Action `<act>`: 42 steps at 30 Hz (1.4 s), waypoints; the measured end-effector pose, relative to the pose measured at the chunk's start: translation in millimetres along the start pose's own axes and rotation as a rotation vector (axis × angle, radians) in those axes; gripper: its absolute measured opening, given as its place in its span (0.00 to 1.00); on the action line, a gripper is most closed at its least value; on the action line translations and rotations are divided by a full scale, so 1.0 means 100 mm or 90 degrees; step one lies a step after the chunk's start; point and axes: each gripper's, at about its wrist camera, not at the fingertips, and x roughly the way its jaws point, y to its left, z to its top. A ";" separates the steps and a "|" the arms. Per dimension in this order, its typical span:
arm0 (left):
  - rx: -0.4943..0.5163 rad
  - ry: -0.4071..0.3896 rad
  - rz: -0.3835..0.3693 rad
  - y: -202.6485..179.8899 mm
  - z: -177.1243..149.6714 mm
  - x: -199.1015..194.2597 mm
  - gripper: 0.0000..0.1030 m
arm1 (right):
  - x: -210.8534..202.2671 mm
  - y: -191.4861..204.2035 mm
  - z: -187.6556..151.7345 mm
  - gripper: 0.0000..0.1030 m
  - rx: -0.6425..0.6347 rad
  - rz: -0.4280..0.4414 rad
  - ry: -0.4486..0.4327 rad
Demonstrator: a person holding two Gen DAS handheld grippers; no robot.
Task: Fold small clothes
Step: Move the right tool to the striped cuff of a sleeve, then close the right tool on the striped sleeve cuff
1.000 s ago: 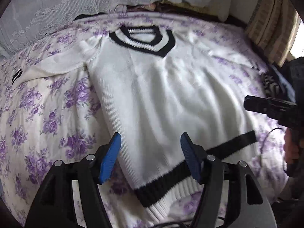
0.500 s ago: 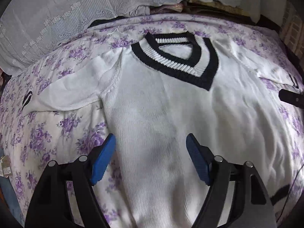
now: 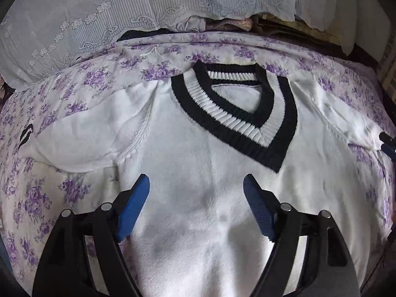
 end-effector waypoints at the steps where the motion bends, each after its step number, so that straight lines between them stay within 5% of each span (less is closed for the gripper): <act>1: 0.005 -0.001 -0.004 -0.10 0.06 0.02 0.73 | -0.01 -0.14 0.04 0.44 0.023 -0.012 -0.006; 5: 0.048 -0.011 -0.013 -0.58 0.14 0.10 0.73 | 0.01 -0.60 0.11 0.44 0.108 -0.037 -0.016; 11: 0.085 -0.002 -0.018 -1.08 0.07 0.33 0.77 | 0.18 -0.76 0.16 0.43 0.166 -0.028 -0.028; 15: 0.097 -0.012 0.027 -1.12 -0.09 0.52 0.91 | 0.22 -0.87 0.25 0.39 0.225 -0.048 -0.053; 18: 0.071 -0.001 0.005 -1.01 -0.06 0.51 0.95 | 0.14 -0.86 0.21 0.40 0.256 -0.037 -0.050; 23: 0.068 0.000 0.004 -1.01 -0.07 0.53 0.96 | 0.10 -0.87 0.16 0.44 0.259 -0.034 -0.048; 29: 0.067 0.003 0.005 -1.01 -0.07 0.53 0.96 | 0.29 -0.96 0.34 0.41 0.270 -0.100 -0.101; 31: 0.076 0.005 0.018 -1.05 -0.05 0.52 0.96 | 0.32 -1.03 0.41 0.34 0.300 -0.121 -0.130; 33: 0.092 -0.004 0.032 -1.12 0.01 0.47 0.95 | 0.32 -1.04 0.41 0.13 0.298 -0.131 -0.170; 39: 0.159 -0.059 0.057 -1.64 0.41 0.43 0.95 | 0.08 -0.87 0.43 0.07 0.228 -0.009 -0.244; 42: 0.135 -0.033 0.042 -1.90 0.56 0.63 0.95 | 0.00 -0.75 0.51 0.07 0.187 0.030 -0.243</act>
